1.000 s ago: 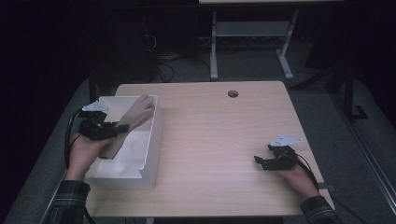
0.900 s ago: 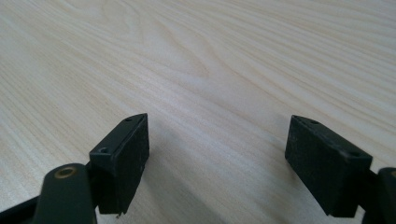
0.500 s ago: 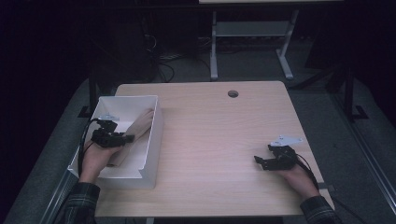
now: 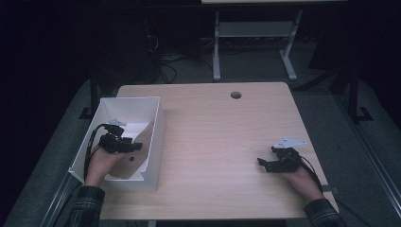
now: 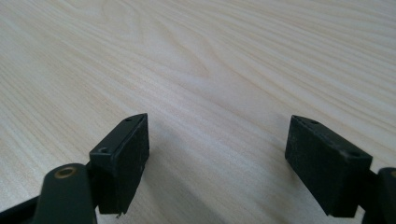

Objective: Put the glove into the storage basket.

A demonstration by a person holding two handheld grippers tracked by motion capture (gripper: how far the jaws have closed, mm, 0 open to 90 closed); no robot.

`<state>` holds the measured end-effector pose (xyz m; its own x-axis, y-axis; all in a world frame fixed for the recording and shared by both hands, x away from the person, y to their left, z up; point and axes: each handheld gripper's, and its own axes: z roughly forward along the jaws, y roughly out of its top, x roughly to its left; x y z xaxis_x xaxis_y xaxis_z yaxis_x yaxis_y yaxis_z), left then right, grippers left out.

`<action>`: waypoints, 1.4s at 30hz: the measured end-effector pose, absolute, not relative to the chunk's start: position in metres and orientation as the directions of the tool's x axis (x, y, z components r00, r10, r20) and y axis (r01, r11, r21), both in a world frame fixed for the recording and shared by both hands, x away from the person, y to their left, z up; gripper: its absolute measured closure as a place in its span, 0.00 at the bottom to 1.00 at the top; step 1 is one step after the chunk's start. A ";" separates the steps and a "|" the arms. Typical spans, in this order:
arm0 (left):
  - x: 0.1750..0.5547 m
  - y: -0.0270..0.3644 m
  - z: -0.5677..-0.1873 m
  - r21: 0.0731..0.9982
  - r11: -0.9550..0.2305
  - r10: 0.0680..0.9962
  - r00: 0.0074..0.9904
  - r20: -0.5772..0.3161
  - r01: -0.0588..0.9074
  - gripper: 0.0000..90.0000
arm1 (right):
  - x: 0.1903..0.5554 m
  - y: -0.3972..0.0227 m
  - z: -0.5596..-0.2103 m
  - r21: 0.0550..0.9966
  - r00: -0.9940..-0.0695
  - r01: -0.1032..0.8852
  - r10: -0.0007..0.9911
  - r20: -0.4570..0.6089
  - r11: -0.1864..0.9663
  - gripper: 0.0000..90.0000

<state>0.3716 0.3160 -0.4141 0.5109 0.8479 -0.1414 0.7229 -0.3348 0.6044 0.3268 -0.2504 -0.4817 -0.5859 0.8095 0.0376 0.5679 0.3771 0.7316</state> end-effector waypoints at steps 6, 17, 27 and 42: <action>0.370 0.313 -0.397 0.636 -0.324 0.843 0.519 -0.143 0.701 0.36 | 0.327 -0.250 -0.482 0.731 -0.586 0.568 0.810 0.038 0.377 0.24; 0.365 0.293 -0.340 0.724 -0.271 0.797 0.570 -0.201 0.634 0.31 | 0.327 -0.250 -0.482 0.731 -0.585 0.568 0.810 0.037 0.377 0.24; 0.353 0.235 -0.305 0.781 -0.306 0.718 0.671 -0.187 0.545 0.29 | 0.327 -0.250 -0.482 0.731 -0.585 0.569 0.810 0.038 0.376 0.24; 0.332 0.133 -0.330 0.779 -0.378 0.648 0.744 -0.164 0.501 0.29 | 0.326 -0.250 -0.482 0.732 -0.590 0.567 0.806 0.041 0.377 0.24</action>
